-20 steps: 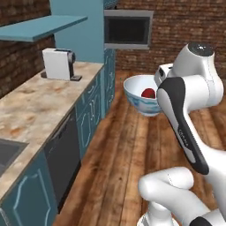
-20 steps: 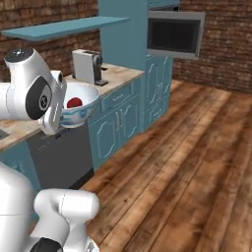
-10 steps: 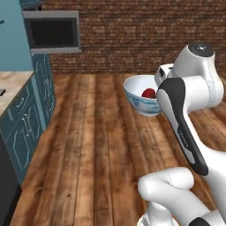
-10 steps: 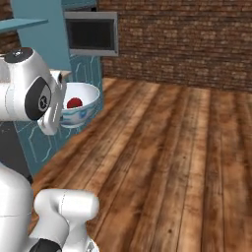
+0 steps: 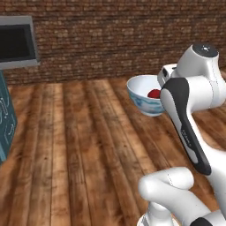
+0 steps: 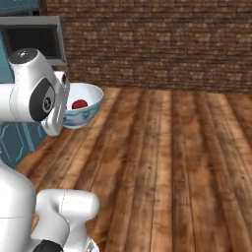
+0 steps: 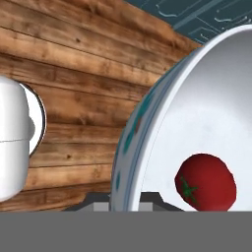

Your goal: Pick the tomato from the sink and place it in the bowl. Then pick the bowl and place it in the microwave. Then close the microwave door and press the start button.

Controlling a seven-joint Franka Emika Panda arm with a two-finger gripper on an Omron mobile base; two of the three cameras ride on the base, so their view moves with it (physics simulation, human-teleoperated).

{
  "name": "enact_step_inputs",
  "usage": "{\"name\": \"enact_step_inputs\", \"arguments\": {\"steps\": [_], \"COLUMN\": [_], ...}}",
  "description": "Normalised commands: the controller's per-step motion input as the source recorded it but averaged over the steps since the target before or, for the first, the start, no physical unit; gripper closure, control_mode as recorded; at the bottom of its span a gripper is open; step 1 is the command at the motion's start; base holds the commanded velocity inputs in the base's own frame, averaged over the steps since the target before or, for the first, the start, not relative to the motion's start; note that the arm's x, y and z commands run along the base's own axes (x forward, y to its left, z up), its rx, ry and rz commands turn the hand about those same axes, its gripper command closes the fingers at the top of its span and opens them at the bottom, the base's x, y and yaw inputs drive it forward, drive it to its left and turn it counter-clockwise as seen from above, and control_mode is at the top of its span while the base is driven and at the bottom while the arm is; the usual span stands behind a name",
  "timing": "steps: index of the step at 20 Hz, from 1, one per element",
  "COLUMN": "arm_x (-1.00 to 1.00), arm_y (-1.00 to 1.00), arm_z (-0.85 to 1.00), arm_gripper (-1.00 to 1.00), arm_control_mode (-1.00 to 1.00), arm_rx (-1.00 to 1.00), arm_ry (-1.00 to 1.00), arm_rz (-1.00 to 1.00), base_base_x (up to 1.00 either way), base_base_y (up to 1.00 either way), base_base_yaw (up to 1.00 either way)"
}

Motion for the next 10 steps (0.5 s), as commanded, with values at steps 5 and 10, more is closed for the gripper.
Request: {"name": "enact_step_inputs", "arguments": {"steps": [5,10], "arm_x": [0.0,0.0], "arm_y": [0.0,0.0], "arm_z": [0.0,0.0], "arm_gripper": [1.0,1.0], "arm_control_mode": [1.0,1.0], "arm_rx": [0.0,0.0], "arm_ry": [0.0,0.0], "arm_rz": [0.0,0.0], "base_base_x": [1.0,1.0], "base_base_y": [0.0,-0.06], "base_base_yaw": [-0.02,0.02]}}
